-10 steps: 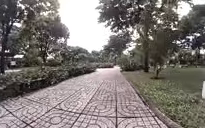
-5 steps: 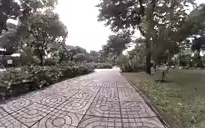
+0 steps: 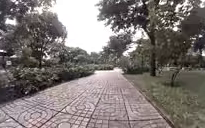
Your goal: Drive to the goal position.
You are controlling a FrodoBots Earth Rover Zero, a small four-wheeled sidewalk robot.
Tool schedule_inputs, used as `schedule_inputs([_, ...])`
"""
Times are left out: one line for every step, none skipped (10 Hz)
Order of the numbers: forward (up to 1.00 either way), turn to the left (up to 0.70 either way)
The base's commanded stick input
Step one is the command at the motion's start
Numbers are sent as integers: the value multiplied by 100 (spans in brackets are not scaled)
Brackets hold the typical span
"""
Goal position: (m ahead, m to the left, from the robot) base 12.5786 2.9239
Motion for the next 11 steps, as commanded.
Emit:
schedule_inputs([100,0])
schedule_inputs([100,0])
schedule_inputs([100,0])
schedule_inputs([100,0])
schedule_inputs([100,0])
schedule_inputs([100,0])
schedule_inputs([100,0])
schedule_inputs([100,0])
schedule_inputs([100,0])
schedule_inputs([100,0])
schedule_inputs([100,0])
